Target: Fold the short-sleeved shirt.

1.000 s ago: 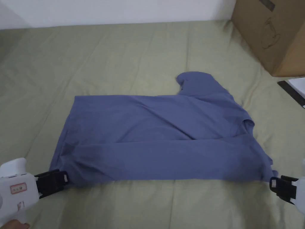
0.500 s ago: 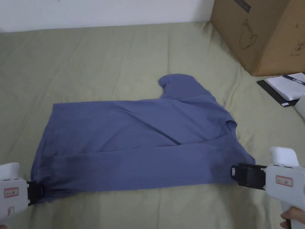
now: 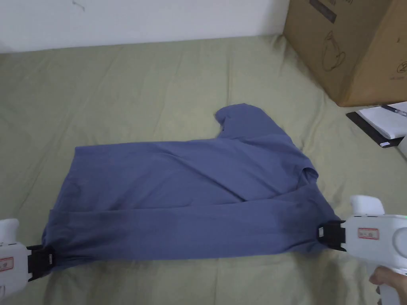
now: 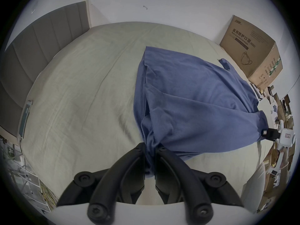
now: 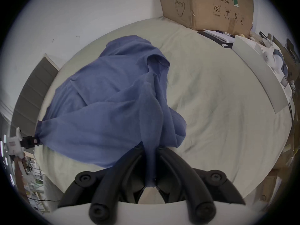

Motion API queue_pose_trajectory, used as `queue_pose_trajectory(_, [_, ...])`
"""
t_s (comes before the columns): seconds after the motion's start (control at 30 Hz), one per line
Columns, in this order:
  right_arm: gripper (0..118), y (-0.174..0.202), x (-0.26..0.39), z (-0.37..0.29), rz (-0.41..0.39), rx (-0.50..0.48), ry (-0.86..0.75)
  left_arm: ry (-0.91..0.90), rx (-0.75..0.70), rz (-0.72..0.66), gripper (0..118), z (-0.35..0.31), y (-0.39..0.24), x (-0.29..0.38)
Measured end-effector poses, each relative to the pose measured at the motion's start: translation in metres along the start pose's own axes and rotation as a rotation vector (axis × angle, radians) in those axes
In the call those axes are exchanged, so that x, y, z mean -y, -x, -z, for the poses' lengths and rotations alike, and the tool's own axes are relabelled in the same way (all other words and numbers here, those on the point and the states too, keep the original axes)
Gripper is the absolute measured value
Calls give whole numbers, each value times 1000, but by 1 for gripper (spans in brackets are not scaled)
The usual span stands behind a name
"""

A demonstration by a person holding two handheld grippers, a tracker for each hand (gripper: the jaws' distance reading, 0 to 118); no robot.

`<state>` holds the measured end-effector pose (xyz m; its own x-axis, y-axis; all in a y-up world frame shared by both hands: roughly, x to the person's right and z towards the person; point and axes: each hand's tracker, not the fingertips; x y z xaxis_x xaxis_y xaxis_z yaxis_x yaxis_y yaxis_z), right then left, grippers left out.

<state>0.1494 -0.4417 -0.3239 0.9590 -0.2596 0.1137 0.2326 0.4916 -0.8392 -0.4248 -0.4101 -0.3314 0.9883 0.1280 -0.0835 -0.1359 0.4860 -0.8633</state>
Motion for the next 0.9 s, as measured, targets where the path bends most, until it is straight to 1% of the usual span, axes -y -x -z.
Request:
queue_pose_trajectory(0.03, [8, -3, 1, -9, 18, -13, -7, -3, -1, 1, 8, -6, 0, 2])
queue_pose_trajectory(0.07, [8, -3, 3, -17, 19, -13, -6, -1, -3, 1, 8, -12, 3, 7])
queue_pose_trajectory(0.1, [8, -3, 7, -26, 9, -11, -5, 5, -7, 7, 8, -18, 3, 11])
queue_pose_trajectory(0.17, [8, -4, 17, -43, -40, 8, 5, 9, -15, 21, 8, -31, 3, 27])
queue_pose_trajectory(0.23, [8, -5, 33, -53, -46, 8, 27, 23, -6, 17, 8, -40, 8, 45])
queue_pose_trajectory(0.27, [8, -6, 42, -56, -46, 9, 42, 41, -7, 11, 8, -44, 8, 55])
queue_pose_trajectory(0.33, [8, -8, 63, -54, -70, 27, 73, 53, -17, -1, 8, -47, 11, 78])
queue_pose_trajectory(0.37, [8, -8, 75, -46, -102, 58, 104, 72, -12, -13, 8, -44, 12, 88])
queue_pose_trajectory(0.4, [8, -9, 85, -39, -106, 73, 127, 95, 3, -16, 8, -38, 12, 97])
queue_pose_trajectory(0.43, [14, -11, 91, -32, -91, 64, 142, 115, 27, -26, 8, -32, 13, 104])
queue_pose_trajectory(0.47, [29, -12, 95, -27, -74, 72, 154, 147, 54, -43, 11, -26, 15, 109])
queue_pose_trajectory(0.5, [56, -11, 95, -27, -73, 85, 147, 159, 39, -52, 32, -23, 15, 111])
queue_pose_trajectory(0.53, [73, -10, 93, -31, -74, 87, 140, 156, 23, -66, 59, -23, 14, 111])
queue_pose_trajectory(0.57, [87, -9, 88, -37, -67, 75, 139, 141, 19, -74, 86, -27, 16, 109])
queue_pose_trajectory(0.6, [89, -9, 84, -42, -65, 77, 137, 113, 20, -84, 105, -32, 18, 107])
queue_pose_trajectory(0.63, [88, -8, 80, -48, -65, 81, 121, 64, 28, -104, 107, -38, 18, 102])
queue_pose_trajectory(0.67, [89, -6, 74, -56, -74, 92, 96, 26, 28, -117, 107, -48, 16, 94])
queue_pose_trajectory(0.73, [87, -2, 62, -68, -106, 117, 64, -7, 19, -128, 105, -61, 19, 77])
queue_pose_trajectory(0.77, [79, -2, 54, -75, -120, 120, 41, -33, 27, -126, 96, -67, 14, 68])
queue_pose_trajectory(0.8, [51, 2, 47, -82, -131, 107, 6, -98, 39, -112, 68, -73, 8, 60])
queue_pose_trajectory(0.83, [24, 5, 42, -85, -135, 95, -19, -132, 53, -100, 37, -76, 2, 54])
queue_pose_trajectory(0.87, [4, 9, 35, -87, -130, 88, -34, -147, 52, -83, 9, -76, -1, 45])
queue_pose_trajectory(0.9, [2, 12, 30, -88, -125, 93, -46, -141, 44, -72, 1, -72, -7, 39])
